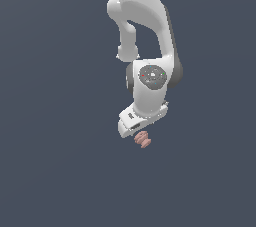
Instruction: Pick up the object and move it to a goal position.
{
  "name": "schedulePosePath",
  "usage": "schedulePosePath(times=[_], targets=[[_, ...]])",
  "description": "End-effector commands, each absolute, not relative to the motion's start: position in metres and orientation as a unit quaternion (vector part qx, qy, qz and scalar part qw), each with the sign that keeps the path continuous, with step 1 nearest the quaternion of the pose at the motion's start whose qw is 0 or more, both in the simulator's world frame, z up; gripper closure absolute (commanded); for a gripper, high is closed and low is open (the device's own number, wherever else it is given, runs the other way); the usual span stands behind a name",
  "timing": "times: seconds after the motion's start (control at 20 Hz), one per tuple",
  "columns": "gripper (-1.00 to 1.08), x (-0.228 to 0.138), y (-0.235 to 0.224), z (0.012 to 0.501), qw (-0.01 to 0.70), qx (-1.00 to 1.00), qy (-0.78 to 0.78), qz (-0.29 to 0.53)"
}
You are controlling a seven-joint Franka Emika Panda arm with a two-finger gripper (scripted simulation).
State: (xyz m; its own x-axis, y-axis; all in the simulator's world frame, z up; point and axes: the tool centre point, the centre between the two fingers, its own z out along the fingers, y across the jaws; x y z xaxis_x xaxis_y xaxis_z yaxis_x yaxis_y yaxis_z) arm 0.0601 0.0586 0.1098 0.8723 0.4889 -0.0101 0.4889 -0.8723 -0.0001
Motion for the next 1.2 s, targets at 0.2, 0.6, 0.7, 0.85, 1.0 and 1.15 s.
schedulePosePath(times=[0.2, 0.6, 0.7, 0.85, 1.0, 1.15], targets=[[-0.92, 0.076, 0.065, 0.094, 0.0, 0.954, 0.301, -0.001], [-0.92, 0.079, 0.067, 0.09, 0.0, 0.95, 0.312, -0.001], [-0.92, 0.079, 0.066, 0.086, 0.0, 0.95, 0.312, -0.001], [-0.92, 0.079, 0.067, 0.076, 0.0, 0.95, 0.313, 0.0], [-0.92, 0.078, 0.067, 0.058, 0.0, 0.95, 0.314, 0.0], [-0.92, 0.078, 0.067, 0.045, 0.0, 0.949, 0.314, 0.0]])
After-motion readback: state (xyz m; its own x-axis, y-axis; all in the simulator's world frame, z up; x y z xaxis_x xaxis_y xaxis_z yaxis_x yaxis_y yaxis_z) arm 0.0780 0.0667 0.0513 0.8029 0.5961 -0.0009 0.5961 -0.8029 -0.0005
